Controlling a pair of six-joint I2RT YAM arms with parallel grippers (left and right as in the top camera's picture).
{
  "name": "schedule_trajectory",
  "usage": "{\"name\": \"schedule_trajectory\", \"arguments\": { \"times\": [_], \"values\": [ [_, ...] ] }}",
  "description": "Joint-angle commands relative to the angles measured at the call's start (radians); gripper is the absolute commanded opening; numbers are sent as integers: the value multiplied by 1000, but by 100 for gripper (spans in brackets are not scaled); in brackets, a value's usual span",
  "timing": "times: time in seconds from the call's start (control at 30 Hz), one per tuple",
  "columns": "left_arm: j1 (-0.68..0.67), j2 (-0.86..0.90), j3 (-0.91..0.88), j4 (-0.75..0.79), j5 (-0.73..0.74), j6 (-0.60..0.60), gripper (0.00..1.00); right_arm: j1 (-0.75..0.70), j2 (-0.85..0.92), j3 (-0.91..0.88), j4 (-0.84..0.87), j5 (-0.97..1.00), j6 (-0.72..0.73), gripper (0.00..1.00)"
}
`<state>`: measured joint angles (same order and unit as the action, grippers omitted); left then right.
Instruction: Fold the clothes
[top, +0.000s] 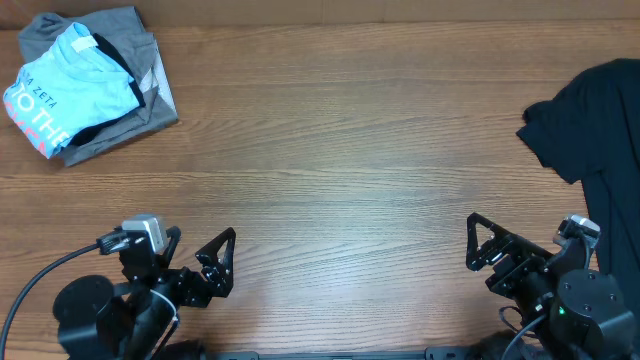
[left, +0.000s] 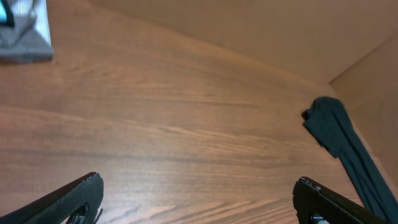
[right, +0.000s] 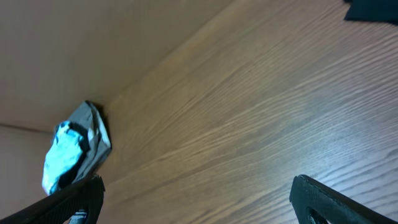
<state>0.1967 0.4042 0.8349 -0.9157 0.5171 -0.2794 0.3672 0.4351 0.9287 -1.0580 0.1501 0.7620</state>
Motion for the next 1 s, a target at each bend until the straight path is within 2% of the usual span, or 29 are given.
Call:
{"name": "schedule_trajectory", "arguments": {
  "times": [0.0, 0.9, 0.97],
  "values": [
    [-3, -5, -31, 4, -30, -16, 100, -1, 4, -7, 15, 55, 6, 100],
    [-3, -4, -42, -4, -38, -16, 100, -6, 3, -15, -17, 80, 3, 100],
    [-3, -4, -42, -4, -38, -16, 100, -43, -5, -54, 18, 85, -43, 100]
  ]
}}
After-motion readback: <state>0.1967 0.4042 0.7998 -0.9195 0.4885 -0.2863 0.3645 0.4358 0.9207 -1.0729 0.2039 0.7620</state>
